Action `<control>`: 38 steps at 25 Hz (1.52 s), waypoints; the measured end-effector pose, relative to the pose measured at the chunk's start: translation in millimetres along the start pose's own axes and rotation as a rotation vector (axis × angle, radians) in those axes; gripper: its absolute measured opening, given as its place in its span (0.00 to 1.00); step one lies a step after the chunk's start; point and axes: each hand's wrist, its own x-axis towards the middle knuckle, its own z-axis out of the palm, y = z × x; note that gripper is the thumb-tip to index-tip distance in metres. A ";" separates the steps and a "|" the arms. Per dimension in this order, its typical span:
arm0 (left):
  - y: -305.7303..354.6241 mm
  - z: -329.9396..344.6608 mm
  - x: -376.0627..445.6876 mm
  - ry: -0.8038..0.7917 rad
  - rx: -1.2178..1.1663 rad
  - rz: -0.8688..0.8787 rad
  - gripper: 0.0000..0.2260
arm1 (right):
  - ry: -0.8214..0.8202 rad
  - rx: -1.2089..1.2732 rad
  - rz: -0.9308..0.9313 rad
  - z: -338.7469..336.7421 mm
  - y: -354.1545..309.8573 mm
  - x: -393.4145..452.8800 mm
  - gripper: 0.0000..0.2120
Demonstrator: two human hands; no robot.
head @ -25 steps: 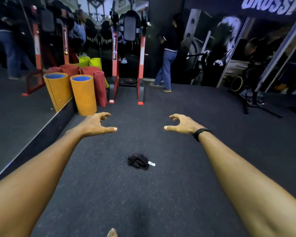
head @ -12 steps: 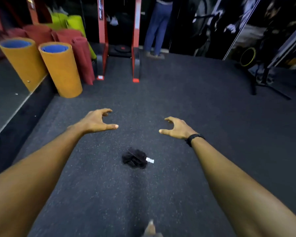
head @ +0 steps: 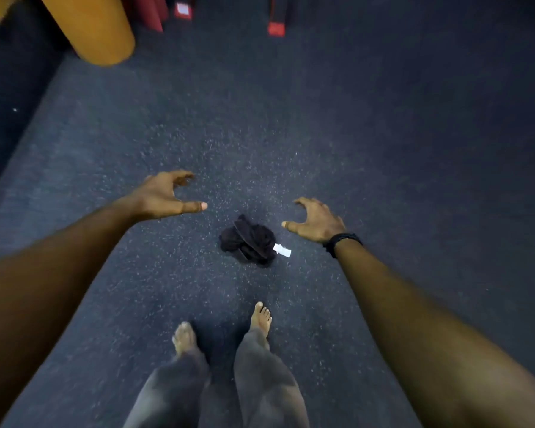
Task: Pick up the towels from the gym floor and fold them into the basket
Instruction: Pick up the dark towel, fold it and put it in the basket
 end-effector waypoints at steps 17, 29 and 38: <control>-223.4 249.5 345.5 -0.315 0.120 -0.086 0.39 | -0.093 -0.175 0.208 377.2 129.2 318.3 0.22; -194.9 203.4 335.4 -0.229 0.036 -0.033 0.38 | 0.147 0.230 -0.045 305.2 80.3 308.3 0.11; -117.6 -15.6 197.0 0.105 -0.124 -0.018 0.39 | 0.149 0.065 -0.607 71.8 -131.1 253.1 0.07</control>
